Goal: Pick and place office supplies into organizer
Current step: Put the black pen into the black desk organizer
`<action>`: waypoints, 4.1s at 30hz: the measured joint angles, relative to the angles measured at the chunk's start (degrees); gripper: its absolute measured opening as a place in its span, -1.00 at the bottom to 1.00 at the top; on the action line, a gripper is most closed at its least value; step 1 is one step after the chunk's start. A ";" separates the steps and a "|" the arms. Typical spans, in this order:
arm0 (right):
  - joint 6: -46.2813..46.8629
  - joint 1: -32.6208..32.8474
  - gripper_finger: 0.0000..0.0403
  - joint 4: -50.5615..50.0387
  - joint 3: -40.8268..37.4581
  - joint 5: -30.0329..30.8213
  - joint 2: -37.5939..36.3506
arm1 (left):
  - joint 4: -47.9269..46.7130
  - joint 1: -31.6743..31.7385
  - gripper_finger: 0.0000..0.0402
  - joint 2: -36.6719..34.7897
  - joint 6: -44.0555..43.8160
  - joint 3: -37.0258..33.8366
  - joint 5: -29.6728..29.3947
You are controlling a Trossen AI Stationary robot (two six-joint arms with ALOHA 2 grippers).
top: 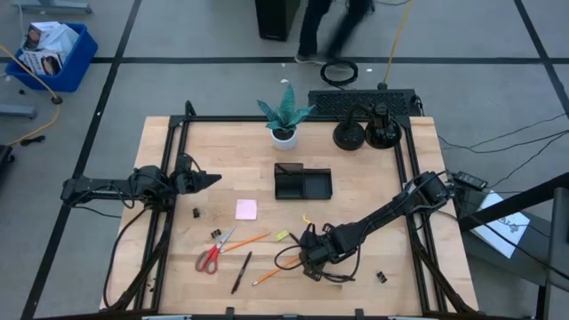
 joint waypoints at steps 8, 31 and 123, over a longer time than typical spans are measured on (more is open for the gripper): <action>-4.36 0.00 -0.69 -0.50 -0.14 1.62 0.15 | -0.03 -0.01 -0.57 0.02 0.18 0.00 -0.02; -9.26 -1.03 -0.92 -1.11 -0.17 6.45 0.04 | -0.12 -0.02 -0.57 0.01 -1.16 0.00 -0.20; -7.20 -27.15 -0.92 10.87 7.53 13.88 -22.88 | 2.12 -0.02 -0.57 0.00 -2.47 0.00 -1.75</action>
